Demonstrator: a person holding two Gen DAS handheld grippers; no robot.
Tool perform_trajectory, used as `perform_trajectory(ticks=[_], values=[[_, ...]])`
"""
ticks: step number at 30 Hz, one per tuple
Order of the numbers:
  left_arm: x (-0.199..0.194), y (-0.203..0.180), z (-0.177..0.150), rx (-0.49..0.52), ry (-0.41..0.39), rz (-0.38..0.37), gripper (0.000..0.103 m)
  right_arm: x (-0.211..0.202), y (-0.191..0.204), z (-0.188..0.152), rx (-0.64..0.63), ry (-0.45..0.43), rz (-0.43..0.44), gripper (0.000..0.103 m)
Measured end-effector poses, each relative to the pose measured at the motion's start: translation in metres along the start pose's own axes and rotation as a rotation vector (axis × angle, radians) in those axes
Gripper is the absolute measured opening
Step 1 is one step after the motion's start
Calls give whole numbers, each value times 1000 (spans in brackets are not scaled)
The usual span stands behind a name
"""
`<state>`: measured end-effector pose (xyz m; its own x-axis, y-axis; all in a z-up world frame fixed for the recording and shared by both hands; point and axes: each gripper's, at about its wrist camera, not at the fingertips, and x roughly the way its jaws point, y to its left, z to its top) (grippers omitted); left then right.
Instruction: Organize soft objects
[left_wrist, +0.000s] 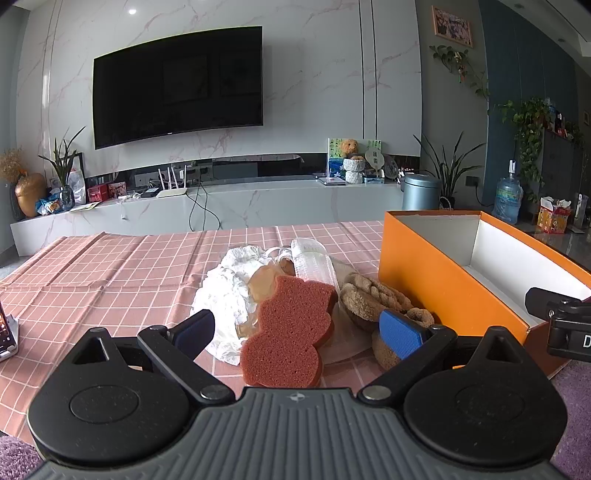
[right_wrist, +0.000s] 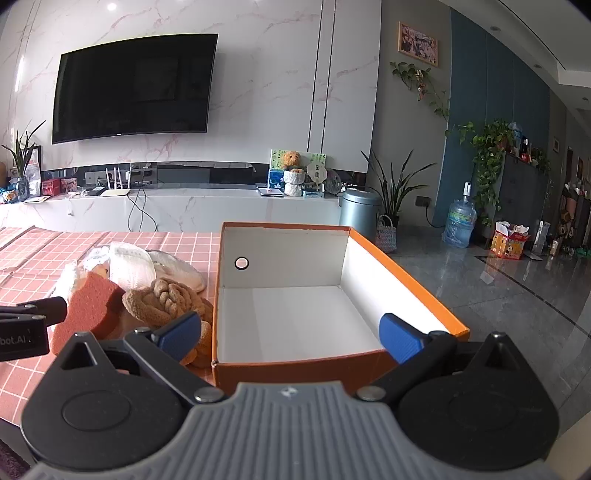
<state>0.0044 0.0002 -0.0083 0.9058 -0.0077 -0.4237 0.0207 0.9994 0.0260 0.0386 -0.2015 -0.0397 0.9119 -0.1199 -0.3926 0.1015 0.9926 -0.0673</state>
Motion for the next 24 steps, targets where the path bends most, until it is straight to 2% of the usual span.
perform_trajectory(ticks=[24], values=[[0, -2, -1, 4, 12, -3, 103, 3, -3, -1, 14, 25, -3, 101]])
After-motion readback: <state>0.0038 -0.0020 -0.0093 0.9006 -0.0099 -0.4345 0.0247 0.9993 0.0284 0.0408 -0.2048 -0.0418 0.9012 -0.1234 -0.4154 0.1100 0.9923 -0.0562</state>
